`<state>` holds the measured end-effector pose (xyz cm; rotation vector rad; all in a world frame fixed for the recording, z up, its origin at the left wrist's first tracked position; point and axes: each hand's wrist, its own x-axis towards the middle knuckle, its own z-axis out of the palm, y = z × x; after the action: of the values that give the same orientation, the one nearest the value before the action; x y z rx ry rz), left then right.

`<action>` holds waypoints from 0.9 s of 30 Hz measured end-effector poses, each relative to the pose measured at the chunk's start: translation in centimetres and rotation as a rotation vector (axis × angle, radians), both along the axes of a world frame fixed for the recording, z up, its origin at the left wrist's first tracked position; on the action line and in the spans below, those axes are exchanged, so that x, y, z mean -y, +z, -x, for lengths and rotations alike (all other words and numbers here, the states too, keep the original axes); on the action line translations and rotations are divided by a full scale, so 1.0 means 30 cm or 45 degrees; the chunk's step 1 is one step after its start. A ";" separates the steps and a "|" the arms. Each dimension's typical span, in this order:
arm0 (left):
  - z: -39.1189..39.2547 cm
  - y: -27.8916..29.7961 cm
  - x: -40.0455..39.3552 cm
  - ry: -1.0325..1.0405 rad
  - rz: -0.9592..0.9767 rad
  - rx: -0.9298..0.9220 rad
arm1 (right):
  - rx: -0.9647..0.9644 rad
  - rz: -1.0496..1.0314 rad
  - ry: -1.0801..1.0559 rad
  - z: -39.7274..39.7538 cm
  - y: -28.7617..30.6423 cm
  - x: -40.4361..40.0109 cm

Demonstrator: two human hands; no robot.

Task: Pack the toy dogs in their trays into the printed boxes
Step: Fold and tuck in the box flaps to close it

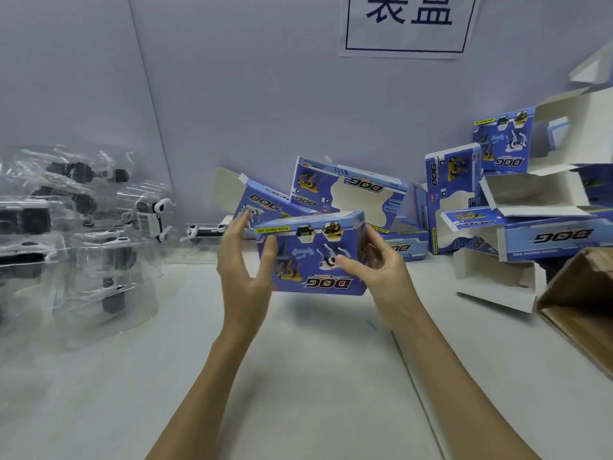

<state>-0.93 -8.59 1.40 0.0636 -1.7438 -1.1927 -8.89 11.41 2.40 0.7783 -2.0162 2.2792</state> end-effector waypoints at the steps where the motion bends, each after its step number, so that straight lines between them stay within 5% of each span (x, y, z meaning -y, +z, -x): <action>1: -0.003 0.004 0.011 0.012 -0.258 0.095 | 0.013 0.030 0.024 0.008 0.004 -0.017; 4: -0.015 0.024 0.055 -0.371 -0.889 0.593 | 0.018 0.029 0.222 0.027 0.002 -0.059; 6: -0.034 0.034 0.067 -0.615 -1.022 0.740 | -0.053 -0.112 0.358 0.021 -0.001 -0.076; 9: -0.049 0.039 0.090 -0.855 -1.106 0.593 | -0.065 -0.230 0.426 0.028 0.000 -0.092; 12: -0.072 0.031 0.132 -1.163 -1.259 0.408 | 0.084 0.008 0.495 0.033 0.010 -0.100; 15: -0.065 0.034 0.115 -1.134 -1.191 0.407 | 0.379 0.393 0.465 0.018 0.021 -0.082; 17: -0.052 0.041 0.076 -0.991 -1.079 0.489 | 0.341 0.438 0.354 0.008 0.018 -0.055; 24: -0.037 0.024 0.053 -0.866 -0.773 0.296 | -0.106 0.060 0.036 -0.031 -0.018 0.030; 27: -0.034 0.004 0.056 -0.806 -0.714 0.333 | -0.081 -0.021 0.067 -0.040 -0.026 0.046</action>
<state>0.08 -10.27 1.52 -0.0026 -1.6416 -2.2031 -7.67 10.04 1.62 0.9037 -2.0140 2.2365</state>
